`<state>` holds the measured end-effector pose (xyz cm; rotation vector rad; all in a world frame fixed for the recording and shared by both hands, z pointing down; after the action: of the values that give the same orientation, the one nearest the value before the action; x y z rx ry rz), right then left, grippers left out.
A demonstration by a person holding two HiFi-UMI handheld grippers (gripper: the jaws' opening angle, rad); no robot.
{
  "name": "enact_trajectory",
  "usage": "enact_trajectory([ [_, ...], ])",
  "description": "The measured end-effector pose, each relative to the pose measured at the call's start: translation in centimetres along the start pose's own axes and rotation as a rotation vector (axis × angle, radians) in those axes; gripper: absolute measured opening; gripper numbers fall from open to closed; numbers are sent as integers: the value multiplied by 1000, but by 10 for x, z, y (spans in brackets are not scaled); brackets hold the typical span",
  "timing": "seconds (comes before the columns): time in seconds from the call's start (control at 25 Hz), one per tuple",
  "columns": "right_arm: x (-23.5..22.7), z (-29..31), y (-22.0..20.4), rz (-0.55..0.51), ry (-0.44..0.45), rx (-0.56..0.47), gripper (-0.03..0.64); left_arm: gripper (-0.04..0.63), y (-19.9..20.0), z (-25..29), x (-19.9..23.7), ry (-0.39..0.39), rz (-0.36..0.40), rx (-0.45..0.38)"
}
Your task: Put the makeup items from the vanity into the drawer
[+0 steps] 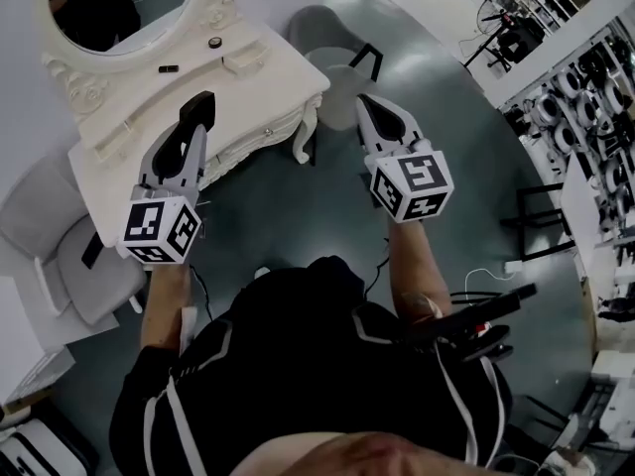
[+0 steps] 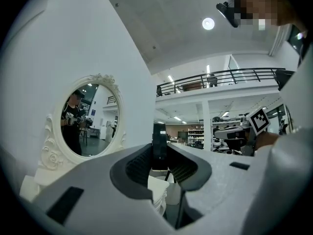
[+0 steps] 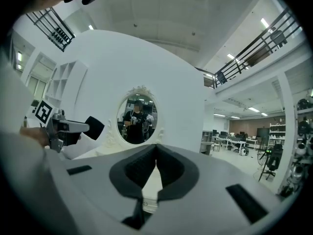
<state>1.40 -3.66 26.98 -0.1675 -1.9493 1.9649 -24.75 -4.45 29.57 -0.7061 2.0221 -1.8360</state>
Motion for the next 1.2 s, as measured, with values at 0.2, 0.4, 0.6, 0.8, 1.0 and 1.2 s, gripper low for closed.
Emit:
enact_trajectory([
  [0.2,-6,12,-4,-12,2,0,5,94,-7,20,6,-21,2,4],
  [0.4,-22,38,-6,-9,27,-26,5,92,-10,46,11,-5,19,8],
  [0.6,-58,72,-12,12,52,-43,5,94,-14,85,18,27,42,19],
  [0.8,-98,125,-19,24,80,-50,5,94,-22,140,33,60,57,43],
  [1.0,-130,173,-26,34,119,-50,5,94,-35,187,48,98,58,82],
  [1.2,-157,215,-30,50,179,-64,5,92,-45,230,58,137,61,104],
])
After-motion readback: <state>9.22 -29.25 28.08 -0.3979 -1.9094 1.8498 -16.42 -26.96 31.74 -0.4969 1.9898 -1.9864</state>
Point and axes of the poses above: the fingertips, and each gripper's own axes: z forward along the fingers, x to its left, y out of its top, the point moved 1 cm from there along -z, backward along the fingers, and after that the axes turned 3 degrees about -x, right-handed, at the moved point
